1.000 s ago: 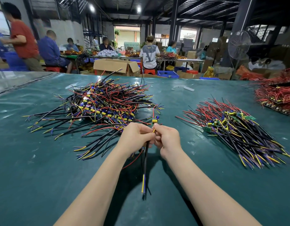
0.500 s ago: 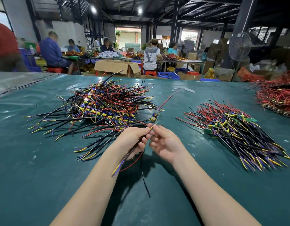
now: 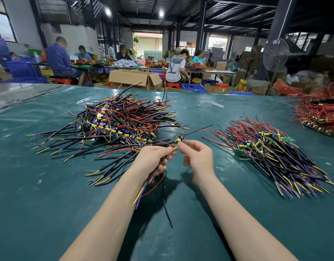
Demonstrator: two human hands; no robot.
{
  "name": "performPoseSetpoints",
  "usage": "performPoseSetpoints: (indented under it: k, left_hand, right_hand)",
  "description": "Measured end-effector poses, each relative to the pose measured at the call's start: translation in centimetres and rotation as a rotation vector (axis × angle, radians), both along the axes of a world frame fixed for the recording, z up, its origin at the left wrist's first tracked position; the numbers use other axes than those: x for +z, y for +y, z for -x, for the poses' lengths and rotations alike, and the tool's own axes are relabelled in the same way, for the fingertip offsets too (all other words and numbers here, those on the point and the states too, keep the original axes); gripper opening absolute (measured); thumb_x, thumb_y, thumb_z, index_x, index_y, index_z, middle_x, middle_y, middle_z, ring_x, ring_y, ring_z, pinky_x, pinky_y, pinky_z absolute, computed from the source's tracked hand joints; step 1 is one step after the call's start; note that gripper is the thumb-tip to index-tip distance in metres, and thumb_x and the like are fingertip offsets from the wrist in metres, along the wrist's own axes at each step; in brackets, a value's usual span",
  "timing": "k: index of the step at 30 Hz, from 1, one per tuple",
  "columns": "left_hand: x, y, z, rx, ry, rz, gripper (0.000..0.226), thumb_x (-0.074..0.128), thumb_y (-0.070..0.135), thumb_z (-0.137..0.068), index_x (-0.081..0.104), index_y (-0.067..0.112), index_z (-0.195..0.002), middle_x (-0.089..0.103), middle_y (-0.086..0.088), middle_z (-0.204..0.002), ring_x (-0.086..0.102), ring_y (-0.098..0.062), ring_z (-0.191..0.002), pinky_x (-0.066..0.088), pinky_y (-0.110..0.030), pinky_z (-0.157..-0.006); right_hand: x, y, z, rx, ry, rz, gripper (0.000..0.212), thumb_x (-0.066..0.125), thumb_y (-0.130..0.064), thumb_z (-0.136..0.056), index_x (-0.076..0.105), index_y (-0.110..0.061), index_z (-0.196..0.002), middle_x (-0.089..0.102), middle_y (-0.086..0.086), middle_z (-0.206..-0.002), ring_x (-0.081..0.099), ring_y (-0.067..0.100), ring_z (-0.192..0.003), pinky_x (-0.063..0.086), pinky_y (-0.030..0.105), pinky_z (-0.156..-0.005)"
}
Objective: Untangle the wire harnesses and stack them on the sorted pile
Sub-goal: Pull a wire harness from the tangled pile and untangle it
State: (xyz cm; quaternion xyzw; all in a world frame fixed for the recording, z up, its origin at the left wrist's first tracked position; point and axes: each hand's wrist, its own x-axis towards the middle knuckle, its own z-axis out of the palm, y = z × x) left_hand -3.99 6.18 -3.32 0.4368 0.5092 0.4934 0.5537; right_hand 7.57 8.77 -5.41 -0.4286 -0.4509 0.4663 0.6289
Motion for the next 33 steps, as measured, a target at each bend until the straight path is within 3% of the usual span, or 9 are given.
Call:
performPoseSetpoints:
  k: [5, 8, 11, 15, 19, 21, 24, 27, 33]
  left_hand:
    - [-0.2, 0.3, -0.2, 0.082, 0.021, 0.012, 0.025, 0.058, 0.011, -0.090, 0.064, 0.006, -0.067, 0.048, 0.010, -0.039, 0.039, 0.001, -0.030, 0.028, -0.008, -0.031]
    - [-0.4, 0.4, -0.1, 0.112, 0.071, -0.001, 0.025, 0.058, 0.011, -0.090, 0.064, 0.006, -0.067, 0.047, 0.004, -0.045, 0.036, 0.001, -0.029, 0.027, -0.009, -0.030]
    - [-0.4, 0.2, -0.2, 0.086, 0.260, -0.091, 0.018, 0.057, 0.012, -0.090, 0.066, 0.004, -0.076, 0.045, -0.001, -0.054, 0.033, -0.001, -0.028, 0.027, -0.011, -0.031]
    - [-0.5, 0.1, -0.4, 0.062, 0.347, -0.196, 0.013, 0.059, 0.011, -0.087, 0.067, 0.009, -0.076, 0.047, 0.000, -0.055, 0.036, 0.000, -0.032, 0.029, -0.012, -0.034]
    - [-0.7, 0.2, -0.3, 0.116, 0.276, -0.208, 0.011, 0.062, 0.009, -0.085, 0.067, 0.007, -0.075, 0.047, 0.002, -0.051, 0.037, 0.000, -0.032, 0.030, -0.012, -0.034]
    - [-0.7, 0.3, -0.2, 0.134, 0.260, -0.200, 0.015, 0.063, 0.009, -0.084, 0.066, 0.009, -0.070, 0.049, 0.002, -0.052, 0.039, 0.001, -0.033, 0.031, -0.012, -0.034]
    - [-0.7, 0.4, -0.1, 0.126, 0.260, -0.200, 0.018, 0.062, 0.008, -0.085, 0.066, 0.009, -0.068, 0.049, 0.006, -0.046, 0.039, 0.001, -0.033, 0.031, -0.012, -0.035]
    - [-0.8, 0.3, -0.2, 0.115, 0.270, -0.204, 0.014, 0.062, 0.006, -0.084, 0.067, 0.006, -0.071, 0.048, 0.007, -0.043, 0.038, 0.001, -0.031, 0.031, -0.011, -0.034]
    - [-1.0, 0.5, -0.4, 0.089, 0.336, -0.231, 0.029, 0.064, 0.012, -0.085, 0.063, 0.014, -0.056, 0.049, 0.011, -0.038, 0.039, 0.001, -0.033, 0.032, -0.011, -0.035]
  right_hand:
    - [-0.3, -0.1, 0.4, -0.126, -0.166, -0.099, 0.025, 0.069, 0.000, -0.077, 0.060, -0.015, -0.059, 0.053, -0.003, -0.045, 0.047, 0.004, -0.036, 0.044, 0.020, -0.044]
    - [-0.5, -0.3, 0.8, -0.190, -0.297, -0.212, 0.024, 0.068, -0.001, -0.075, 0.060, -0.019, -0.062, 0.056, -0.008, -0.052, 0.050, 0.003, -0.045, 0.044, 0.017, -0.053]
    - [-0.5, -0.4, 0.9, -0.223, -0.437, -0.298, 0.017, 0.066, -0.001, -0.077, 0.064, -0.017, -0.074, 0.056, -0.012, -0.058, 0.052, -0.003, -0.053, 0.038, 0.006, -0.056]
    - [-0.6, -0.2, 0.4, -0.241, -0.444, -0.324, 0.012, 0.067, 0.001, -0.077, 0.071, -0.009, -0.082, 0.055, -0.006, -0.064, 0.050, 0.000, -0.055, 0.036, 0.004, -0.058]
    - [-0.6, -0.2, 0.7, -0.242, -0.296, -0.164, 0.021, 0.072, -0.005, -0.075, 0.060, -0.021, -0.082, 0.038, -0.005, -0.066, 0.041, 0.011, -0.057, 0.045, 0.027, -0.060]
    - [-0.7, -0.1, 0.9, -0.143, -0.114, 0.029, 0.026, 0.071, -0.009, -0.078, 0.047, -0.020, -0.078, 0.039, -0.002, -0.065, 0.041, 0.011, -0.047, 0.042, 0.023, -0.044]
    - [-0.6, -0.2, 1.1, 0.119, 0.049, 0.271, 0.021, 0.062, -0.019, -0.088, 0.054, -0.012, -0.069, 0.036, -0.001, -0.056, 0.034, 0.005, -0.034, 0.030, 0.015, -0.034]
    - [-0.2, -0.1, 1.1, 0.192, 0.137, 0.272, 0.026, 0.053, -0.010, -0.092, 0.055, -0.008, -0.066, 0.032, 0.000, -0.054, 0.028, 0.003, -0.032, 0.025, 0.013, -0.033]
    - [0.1, -0.2, 1.5, 0.162, 0.310, 0.335, 0.034, 0.053, -0.008, -0.092, 0.047, -0.007, -0.059, 0.037, -0.005, -0.037, 0.026, 0.001, -0.027, 0.018, 0.011, -0.030]
